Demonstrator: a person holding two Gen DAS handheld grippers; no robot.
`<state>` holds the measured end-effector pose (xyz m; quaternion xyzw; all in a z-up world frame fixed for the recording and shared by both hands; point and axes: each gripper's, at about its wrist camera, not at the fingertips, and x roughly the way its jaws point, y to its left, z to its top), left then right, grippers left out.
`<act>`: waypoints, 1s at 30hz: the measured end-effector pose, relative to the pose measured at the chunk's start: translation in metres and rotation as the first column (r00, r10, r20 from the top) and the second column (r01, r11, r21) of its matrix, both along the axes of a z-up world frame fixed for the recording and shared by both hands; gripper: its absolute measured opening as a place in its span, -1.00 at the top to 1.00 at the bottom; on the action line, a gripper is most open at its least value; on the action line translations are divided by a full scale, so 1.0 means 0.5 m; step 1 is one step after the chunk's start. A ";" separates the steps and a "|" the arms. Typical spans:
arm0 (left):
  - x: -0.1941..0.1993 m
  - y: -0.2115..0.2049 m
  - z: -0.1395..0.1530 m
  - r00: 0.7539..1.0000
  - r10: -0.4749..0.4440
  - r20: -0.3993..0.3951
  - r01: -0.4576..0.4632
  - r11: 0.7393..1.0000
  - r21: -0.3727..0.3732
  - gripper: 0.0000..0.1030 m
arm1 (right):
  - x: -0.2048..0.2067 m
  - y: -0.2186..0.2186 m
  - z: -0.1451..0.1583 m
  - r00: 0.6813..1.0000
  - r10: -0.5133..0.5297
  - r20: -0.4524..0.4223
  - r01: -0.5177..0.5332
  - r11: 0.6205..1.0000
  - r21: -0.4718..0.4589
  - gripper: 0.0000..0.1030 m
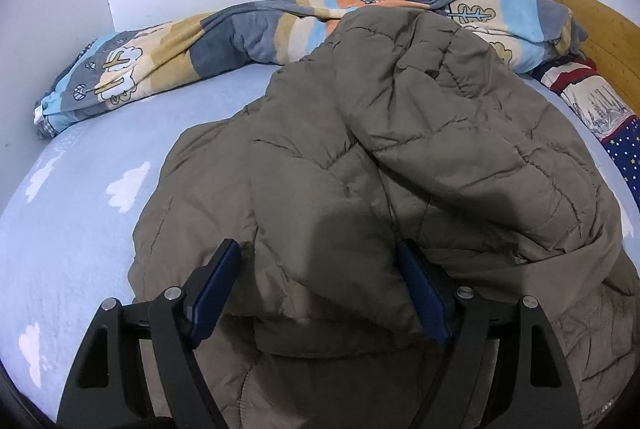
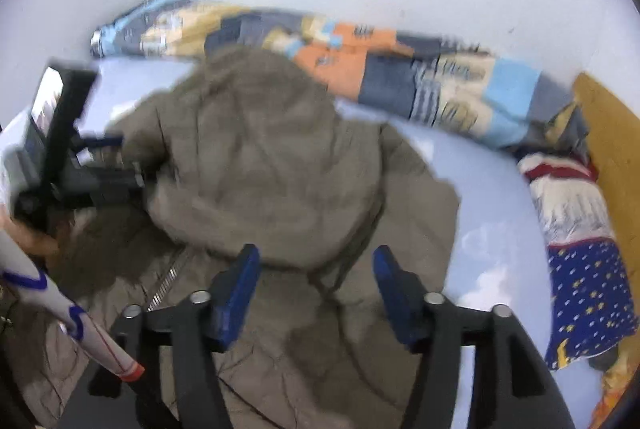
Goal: Fold large clothes
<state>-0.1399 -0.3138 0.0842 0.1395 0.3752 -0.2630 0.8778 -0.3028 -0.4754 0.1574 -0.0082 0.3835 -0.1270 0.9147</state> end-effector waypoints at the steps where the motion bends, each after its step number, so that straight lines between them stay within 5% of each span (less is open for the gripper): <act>1: 0.003 0.005 0.002 1.000 -0.001 0.004 0.001 1.000 -0.001 -0.55 | 0.002 -0.007 0.014 0.999 -0.013 0.053 0.011 0.999 0.044 -0.31; 7: -0.037 0.033 0.085 0.989 0.018 0.146 -0.003 0.995 -0.102 -0.55 | 0.086 -0.029 -0.005 0.984 -0.117 0.138 0.087 0.975 0.202 -0.32; 11: -0.056 0.002 0.089 0.989 -0.058 0.137 0.075 0.990 -0.118 -0.55 | 0.124 -0.033 -0.078 0.989 -0.135 0.066 0.112 0.954 0.279 -0.31; 17: -0.054 -0.060 0.004 0.993 -0.089 0.073 0.087 0.996 0.020 -0.55 | 0.141 -0.023 -0.164 0.991 -0.117 -0.066 0.130 0.958 0.256 -0.30; 30: -0.053 -0.061 -0.031 0.994 -0.085 0.069 0.083 0.996 0.028 -0.58 | 0.142 -0.028 -0.211 0.989 -0.100 -0.111 0.122 0.969 0.214 -0.30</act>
